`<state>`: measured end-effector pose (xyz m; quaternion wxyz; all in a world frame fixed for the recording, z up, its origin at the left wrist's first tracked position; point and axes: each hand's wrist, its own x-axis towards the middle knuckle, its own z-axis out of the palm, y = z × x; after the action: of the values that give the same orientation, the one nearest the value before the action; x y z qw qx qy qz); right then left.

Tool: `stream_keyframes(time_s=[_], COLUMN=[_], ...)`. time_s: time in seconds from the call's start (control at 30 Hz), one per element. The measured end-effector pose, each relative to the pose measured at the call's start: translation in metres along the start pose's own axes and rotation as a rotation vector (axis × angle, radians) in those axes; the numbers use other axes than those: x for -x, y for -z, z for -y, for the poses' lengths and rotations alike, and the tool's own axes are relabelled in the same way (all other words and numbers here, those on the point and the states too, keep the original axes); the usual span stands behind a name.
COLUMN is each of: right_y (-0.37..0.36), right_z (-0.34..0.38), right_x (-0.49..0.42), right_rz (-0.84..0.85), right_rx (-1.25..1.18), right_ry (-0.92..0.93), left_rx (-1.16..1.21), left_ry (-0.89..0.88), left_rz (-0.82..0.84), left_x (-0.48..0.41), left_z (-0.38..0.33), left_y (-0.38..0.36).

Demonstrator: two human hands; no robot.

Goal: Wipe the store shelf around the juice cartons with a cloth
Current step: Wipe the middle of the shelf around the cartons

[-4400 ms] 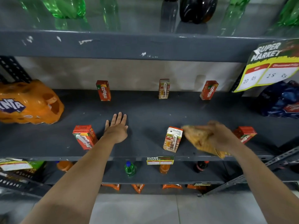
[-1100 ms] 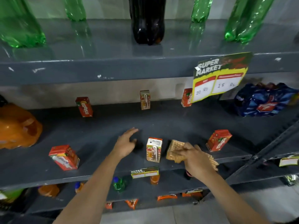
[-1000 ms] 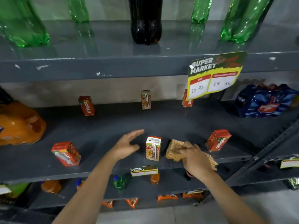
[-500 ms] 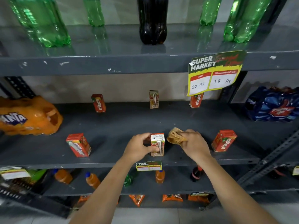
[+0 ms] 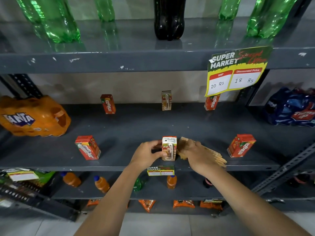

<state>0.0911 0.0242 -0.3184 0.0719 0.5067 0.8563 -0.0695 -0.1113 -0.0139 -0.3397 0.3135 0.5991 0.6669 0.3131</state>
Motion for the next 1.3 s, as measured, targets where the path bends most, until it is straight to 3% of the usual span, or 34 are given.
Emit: stream_keyframes(time_s=[0.2, 0.43, 0.5, 0.6, 0.7, 0.87, 1.3], right_y=[-0.006, 0.032, 0.041, 0.039, 0.023, 0.005, -0.009], right_z=[-0.004, 0.010, 0.034, 0.081, 0.115, 0.125, 0.106], right_x=[0.054, 0.068, 0.082, 0.085, 0.049, 0.016, 0.032], right_rz=[0.091, 0.018, 0.024, -0.134, -0.227, -0.082, -0.099], right_rx=[-0.029, -0.193, -0.247, -0.296, -0.180, -0.112, -0.204], right_ry=[0.041, -0.002, 0.053, 0.188, 0.182, 0.124, 0.145], left_rx=[-0.018, -0.033, 0.008, -0.157, -0.359, -0.335, -0.344], left_ry=[-0.004, -0.018, 0.000, 0.071, 0.105, 0.051, 0.018], left_rz=[0.005, 0.107, 0.034, -0.128, -0.018, -0.064, -0.130], left_x=[-0.002, -0.004, -0.001, 0.002, 0.007, 0.015, 0.017], left_z=[0.001, 0.007, 0.014, 0.031, 0.055, 0.068, 0.075], left_y=[-0.001, 0.008, 0.016, 0.030, 0.036, 0.028, 0.022])
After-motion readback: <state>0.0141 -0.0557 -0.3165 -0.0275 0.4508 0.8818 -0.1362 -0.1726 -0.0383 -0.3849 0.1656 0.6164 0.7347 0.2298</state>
